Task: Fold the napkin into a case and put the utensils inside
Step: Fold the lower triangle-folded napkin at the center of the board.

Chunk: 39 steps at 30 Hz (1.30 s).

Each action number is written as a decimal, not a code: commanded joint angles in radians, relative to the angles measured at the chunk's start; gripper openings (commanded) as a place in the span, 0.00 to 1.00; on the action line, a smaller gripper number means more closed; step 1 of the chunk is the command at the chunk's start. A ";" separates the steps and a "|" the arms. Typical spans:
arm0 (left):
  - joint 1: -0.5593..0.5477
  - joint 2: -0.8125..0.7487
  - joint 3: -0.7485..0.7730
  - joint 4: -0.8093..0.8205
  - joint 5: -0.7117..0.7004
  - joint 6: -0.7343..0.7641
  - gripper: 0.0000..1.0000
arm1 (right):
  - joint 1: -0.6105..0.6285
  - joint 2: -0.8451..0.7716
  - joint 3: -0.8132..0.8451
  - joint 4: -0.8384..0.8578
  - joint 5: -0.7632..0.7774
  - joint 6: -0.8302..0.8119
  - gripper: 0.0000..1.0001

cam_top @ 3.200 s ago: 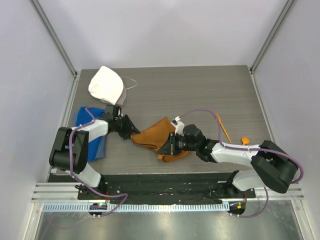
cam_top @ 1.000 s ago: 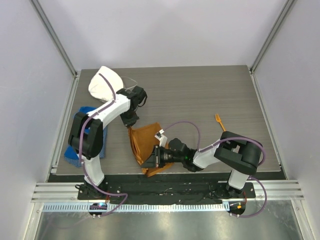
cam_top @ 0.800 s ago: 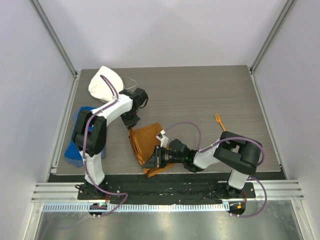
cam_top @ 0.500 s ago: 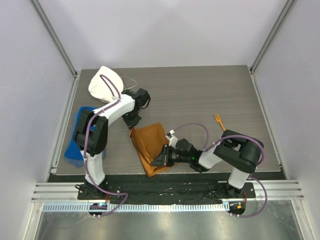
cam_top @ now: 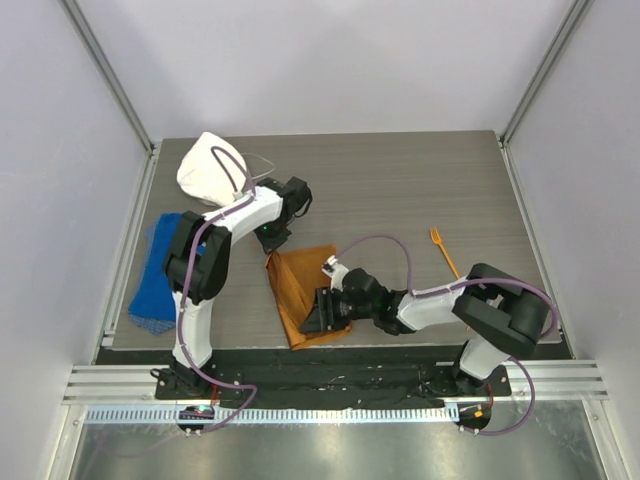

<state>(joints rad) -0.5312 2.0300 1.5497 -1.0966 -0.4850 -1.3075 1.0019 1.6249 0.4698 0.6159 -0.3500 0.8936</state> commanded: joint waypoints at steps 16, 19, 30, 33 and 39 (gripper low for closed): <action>-0.038 -0.028 0.006 0.006 -0.052 -0.019 0.00 | -0.095 -0.119 0.352 -0.584 0.275 -0.485 0.80; -0.038 -0.048 -0.005 0.018 -0.046 -0.012 0.00 | -0.103 -0.100 0.374 -0.533 0.249 -0.483 0.81; -0.038 -0.074 -0.010 0.023 -0.024 -0.010 0.00 | -0.109 0.044 0.474 -0.367 0.096 -0.585 0.79; -0.036 -0.076 -0.005 0.020 -0.030 -0.006 0.00 | -0.103 0.044 0.467 -0.355 0.017 -0.602 0.73; -0.036 -0.063 -0.013 0.026 -0.017 0.004 0.00 | -0.095 0.055 0.438 -0.390 -0.133 -0.630 0.70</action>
<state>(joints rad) -0.5652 1.9991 1.5398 -1.0771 -0.4862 -1.3014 0.8955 1.6825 0.8993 0.2070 -0.3408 0.3138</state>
